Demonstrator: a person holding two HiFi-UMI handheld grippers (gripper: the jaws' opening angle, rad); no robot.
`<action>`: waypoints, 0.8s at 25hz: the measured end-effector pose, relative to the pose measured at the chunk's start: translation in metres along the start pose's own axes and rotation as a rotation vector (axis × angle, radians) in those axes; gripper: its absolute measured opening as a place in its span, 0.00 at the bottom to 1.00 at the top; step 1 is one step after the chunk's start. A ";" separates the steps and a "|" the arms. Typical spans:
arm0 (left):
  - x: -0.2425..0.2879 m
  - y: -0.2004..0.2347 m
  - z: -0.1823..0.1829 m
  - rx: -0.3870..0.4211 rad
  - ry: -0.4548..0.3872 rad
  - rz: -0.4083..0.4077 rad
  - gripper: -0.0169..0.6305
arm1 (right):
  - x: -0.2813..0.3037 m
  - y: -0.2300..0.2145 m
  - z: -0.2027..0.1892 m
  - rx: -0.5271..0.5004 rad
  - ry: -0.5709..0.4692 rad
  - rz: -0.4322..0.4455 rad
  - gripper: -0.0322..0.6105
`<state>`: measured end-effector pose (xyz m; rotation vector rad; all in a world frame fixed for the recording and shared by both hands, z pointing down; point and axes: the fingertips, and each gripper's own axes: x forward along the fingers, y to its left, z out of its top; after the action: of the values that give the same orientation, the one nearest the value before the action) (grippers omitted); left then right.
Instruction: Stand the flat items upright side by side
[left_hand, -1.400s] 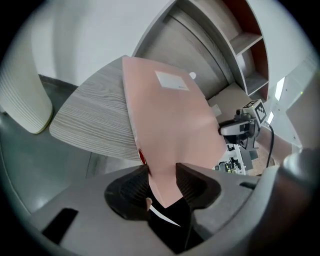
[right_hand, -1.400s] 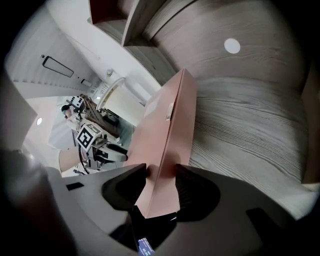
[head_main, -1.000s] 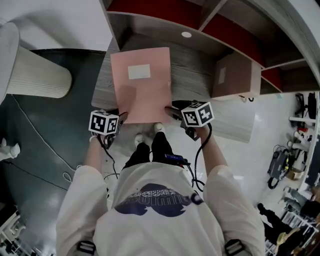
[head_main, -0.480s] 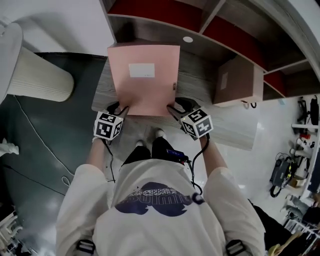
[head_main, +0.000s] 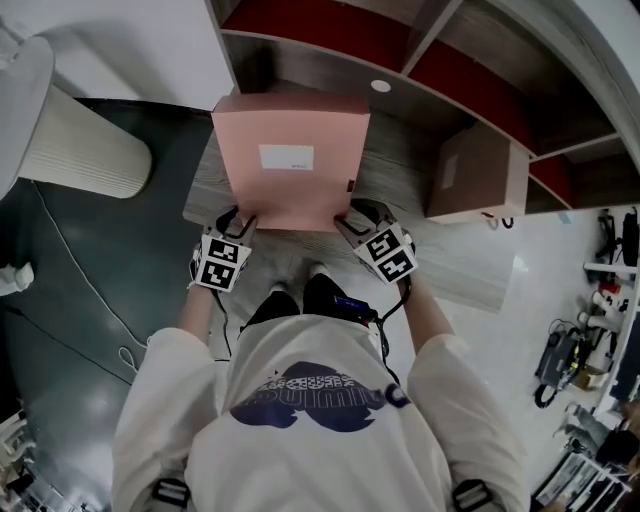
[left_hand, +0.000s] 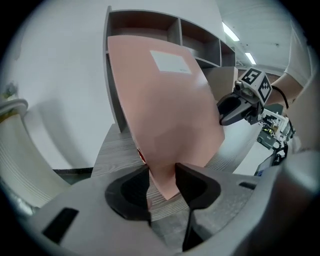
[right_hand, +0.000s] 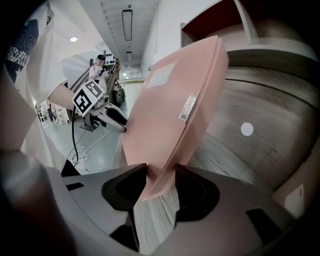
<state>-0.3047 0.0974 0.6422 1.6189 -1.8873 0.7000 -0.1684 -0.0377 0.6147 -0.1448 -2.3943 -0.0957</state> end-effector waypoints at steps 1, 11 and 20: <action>0.001 -0.002 0.000 0.013 -0.009 0.010 0.29 | 0.001 0.000 -0.005 -0.009 0.008 0.000 0.33; 0.001 -0.015 -0.011 0.113 -0.079 0.079 0.29 | 0.001 0.006 -0.024 -0.049 0.015 0.010 0.31; -0.009 -0.028 -0.034 0.271 -0.042 0.121 0.25 | -0.009 0.023 -0.036 -0.142 0.072 0.043 0.26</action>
<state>-0.2738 0.1237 0.6607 1.7024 -2.0031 1.0178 -0.1344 -0.0194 0.6356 -0.2548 -2.3106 -0.2471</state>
